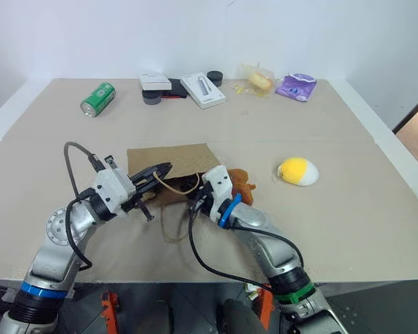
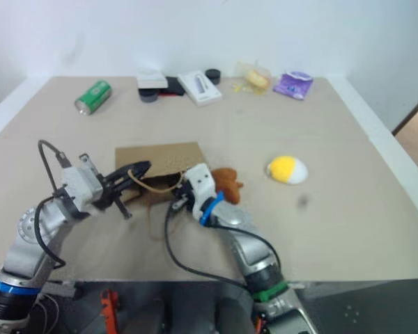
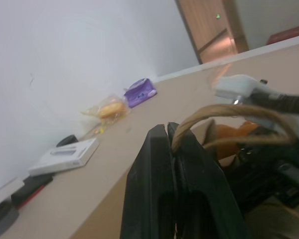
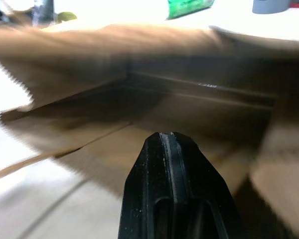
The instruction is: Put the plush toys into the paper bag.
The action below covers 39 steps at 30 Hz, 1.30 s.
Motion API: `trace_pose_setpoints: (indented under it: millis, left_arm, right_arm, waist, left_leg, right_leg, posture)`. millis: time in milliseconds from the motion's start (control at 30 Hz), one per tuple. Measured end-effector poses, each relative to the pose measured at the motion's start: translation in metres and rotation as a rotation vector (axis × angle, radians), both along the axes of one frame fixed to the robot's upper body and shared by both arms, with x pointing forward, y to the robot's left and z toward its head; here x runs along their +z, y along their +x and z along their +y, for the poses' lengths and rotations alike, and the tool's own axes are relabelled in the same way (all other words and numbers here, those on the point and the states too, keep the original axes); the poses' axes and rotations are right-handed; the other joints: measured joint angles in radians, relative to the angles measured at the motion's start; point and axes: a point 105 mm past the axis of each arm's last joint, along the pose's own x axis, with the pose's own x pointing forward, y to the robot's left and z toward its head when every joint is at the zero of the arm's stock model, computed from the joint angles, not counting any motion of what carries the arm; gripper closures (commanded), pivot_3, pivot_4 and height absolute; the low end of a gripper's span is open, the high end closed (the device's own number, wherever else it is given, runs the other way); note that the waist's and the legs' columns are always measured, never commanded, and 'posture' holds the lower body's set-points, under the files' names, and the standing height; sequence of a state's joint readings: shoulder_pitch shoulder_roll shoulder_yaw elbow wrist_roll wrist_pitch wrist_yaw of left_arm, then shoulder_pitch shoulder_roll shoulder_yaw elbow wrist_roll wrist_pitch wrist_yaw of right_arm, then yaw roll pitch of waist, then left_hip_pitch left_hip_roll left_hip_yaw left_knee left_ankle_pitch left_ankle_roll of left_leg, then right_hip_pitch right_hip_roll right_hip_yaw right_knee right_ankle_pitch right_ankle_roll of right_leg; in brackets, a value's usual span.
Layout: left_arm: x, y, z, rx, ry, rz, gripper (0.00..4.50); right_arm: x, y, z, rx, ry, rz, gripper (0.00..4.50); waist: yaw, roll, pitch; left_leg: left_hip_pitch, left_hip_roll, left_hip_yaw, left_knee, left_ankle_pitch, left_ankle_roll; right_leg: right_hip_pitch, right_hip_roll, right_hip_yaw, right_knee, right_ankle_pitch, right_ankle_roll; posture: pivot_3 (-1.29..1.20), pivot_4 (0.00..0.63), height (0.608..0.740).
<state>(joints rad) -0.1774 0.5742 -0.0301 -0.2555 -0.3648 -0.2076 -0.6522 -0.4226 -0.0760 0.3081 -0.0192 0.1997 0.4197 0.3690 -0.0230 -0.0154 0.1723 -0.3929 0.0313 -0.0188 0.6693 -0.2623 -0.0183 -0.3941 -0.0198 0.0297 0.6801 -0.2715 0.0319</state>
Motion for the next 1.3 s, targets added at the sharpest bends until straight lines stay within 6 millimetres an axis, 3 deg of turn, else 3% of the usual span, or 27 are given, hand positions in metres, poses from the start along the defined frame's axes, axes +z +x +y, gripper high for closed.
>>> trace_pose_setpoints:
  millis: [133,267,667,800,967,1067,1133,1167,1200,1300]
  left_arm:
    - [0.017,0.009,0.006,0.072,-0.097,0.002,4.50]
    - [0.047,0.011,0.008,0.105,-0.153,-0.066,4.50]
    - [0.090,0.010,0.020,0.214,-0.247,-0.253,4.50]
    - [0.086,0.009,0.021,0.221,-0.242,-0.252,4.50]
    - [0.056,0.005,0.016,0.184,-0.186,-0.160,4.50]
    - [0.042,0.004,0.013,0.165,-0.162,-0.117,4.50]
    - [0.042,0.003,0.013,0.164,-0.162,-0.117,4.50]
    - [0.042,0.003,0.013,0.163,-0.162,-0.117,4.50]
    - [0.042,0.003,0.012,0.162,-0.162,-0.118,4.50]
    - [0.042,0.003,0.012,0.153,-0.157,-0.117,4.50]
  right_arm:
    - [-0.020,0.005,-0.005,-0.052,-0.108,0.067,4.49]
    - [-0.021,0.006,-0.007,-0.066,-0.134,0.090,4.49]
    - [-0.020,0.005,-0.007,-0.054,-0.140,0.100,4.49]
    - [-0.020,0.005,-0.006,-0.049,-0.134,0.100,4.49]
    - [-0.015,-0.003,-0.003,0.020,-0.065,0.081,4.49]
    - [0.005,-0.008,-0.006,0.067,0.025,0.041,3.60]
    - [0.027,-0.016,-0.013,0.128,0.064,-0.025,2.55]
    - [0.028,-0.016,-0.013,0.132,0.064,-0.029,2.45]
    - [0.033,-0.018,-0.019,0.147,0.062,-0.039,1.79]
    - [0.046,-0.029,-0.035,0.201,0.054,-0.060,0.47]
  waist:
    - [0.003,0.000,0.000]
    - [0.001,-0.001,0.000]
    - [0.001,-0.001,0.000]
    - [0.001,-0.001,0.000]
    - [0.000,-0.001,0.000]
    - [0.001,-0.001,0.001]
    - [0.001,-0.001,0.001]
    - [0.001,-0.001,0.001]
    - [0.001,-0.001,0.001]
    - [0.002,-0.001,0.001]
  left_leg:
    - [-0.001,-0.001,-0.001,0.000,0.000,-0.001]
    - [0.000,-0.001,-0.001,0.000,0.000,-0.001]
    - [0.000,-0.001,-0.001,0.000,0.000,-0.001]
    - [0.000,-0.001,-0.001,0.000,0.000,-0.001]
    - [-0.001,-0.001,0.000,-0.001,0.000,-0.001]
    - [-0.002,-0.001,-0.001,-0.001,0.000,-0.001]
    - [-0.002,-0.001,-0.001,0.000,0.001,-0.001]
    - [-0.002,-0.001,-0.001,0.000,0.001,-0.001]
    - [-0.002,-0.001,-0.001,0.000,0.001,-0.001]
    - [-0.002,-0.001,-0.001,-0.001,0.001,-0.001]
  right_leg:
    - [0.000,-0.001,-0.001,0.000,0.000,0.000]
    - [0.001,-0.001,-0.001,0.000,0.000,0.000]
    - [0.001,0.000,-0.001,0.000,0.000,0.000]
    - [0.001,0.000,0.000,0.000,0.000,0.000]
    - [0.000,-0.001,0.000,0.000,0.000,0.000]
    - [-0.002,-0.001,0.000,0.000,0.000,0.000]
    - [-0.001,-0.001,-0.001,0.000,0.000,0.000]
    - [-0.001,-0.001,-0.001,0.000,0.000,0.000]
    - [-0.001,-0.001,-0.001,0.000,0.000,0.000]
    - [-0.001,-0.001,-0.001,0.000,0.000,0.000]
  posture:
    - [0.00,0.150,0.740]
    - [0.00,0.150,0.740]
    - [0.00,0.150,0.740]
    - [0.00,0.150,0.740]
    - [0.00,0.150,0.740]
    - [0.00,0.150,0.740]
    - [0.00,0.150,0.740]
    - [0.00,0.150,0.740]
    - [0.00,0.150,0.740]
    - [0.00,0.150,0.740]
